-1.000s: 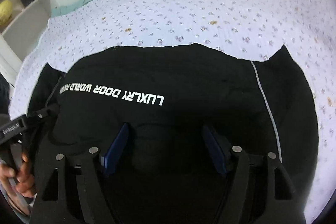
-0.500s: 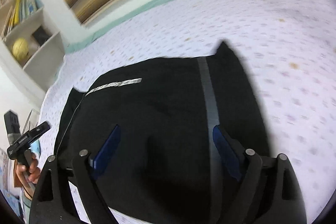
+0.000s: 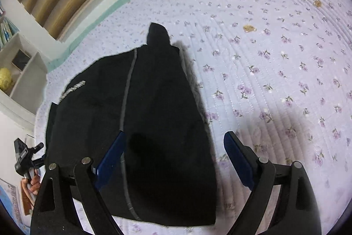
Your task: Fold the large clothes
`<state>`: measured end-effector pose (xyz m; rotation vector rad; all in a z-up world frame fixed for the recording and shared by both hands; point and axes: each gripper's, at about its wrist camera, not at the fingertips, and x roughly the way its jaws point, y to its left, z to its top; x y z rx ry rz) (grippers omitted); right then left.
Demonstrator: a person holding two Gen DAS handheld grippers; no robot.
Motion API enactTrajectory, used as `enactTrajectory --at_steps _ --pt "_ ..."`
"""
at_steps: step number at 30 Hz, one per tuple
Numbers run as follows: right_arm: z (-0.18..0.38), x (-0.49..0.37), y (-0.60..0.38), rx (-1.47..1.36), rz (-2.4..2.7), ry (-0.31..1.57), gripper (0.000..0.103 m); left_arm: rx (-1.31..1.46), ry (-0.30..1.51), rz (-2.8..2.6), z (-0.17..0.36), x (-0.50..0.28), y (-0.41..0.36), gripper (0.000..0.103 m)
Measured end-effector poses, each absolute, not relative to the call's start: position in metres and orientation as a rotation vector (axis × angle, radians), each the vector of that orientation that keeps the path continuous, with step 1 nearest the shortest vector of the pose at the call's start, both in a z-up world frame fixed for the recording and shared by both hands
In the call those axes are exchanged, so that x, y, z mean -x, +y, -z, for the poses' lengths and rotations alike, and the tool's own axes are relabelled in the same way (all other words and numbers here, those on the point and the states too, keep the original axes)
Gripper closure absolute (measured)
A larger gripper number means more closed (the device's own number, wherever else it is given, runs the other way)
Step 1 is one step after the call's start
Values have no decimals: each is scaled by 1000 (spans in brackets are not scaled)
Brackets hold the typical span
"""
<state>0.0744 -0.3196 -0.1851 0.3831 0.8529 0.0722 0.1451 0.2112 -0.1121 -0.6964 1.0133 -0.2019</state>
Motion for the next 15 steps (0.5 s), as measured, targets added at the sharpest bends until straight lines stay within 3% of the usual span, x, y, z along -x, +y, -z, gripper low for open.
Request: enactTrajectory --at_steps 4,15 --pt "200 -87 -320 -336 -26 879 11 748 1120 263 142 -164 204 22" --pt "207 -86 -342 -507 -230 818 3 869 1023 373 156 -164 206 22"
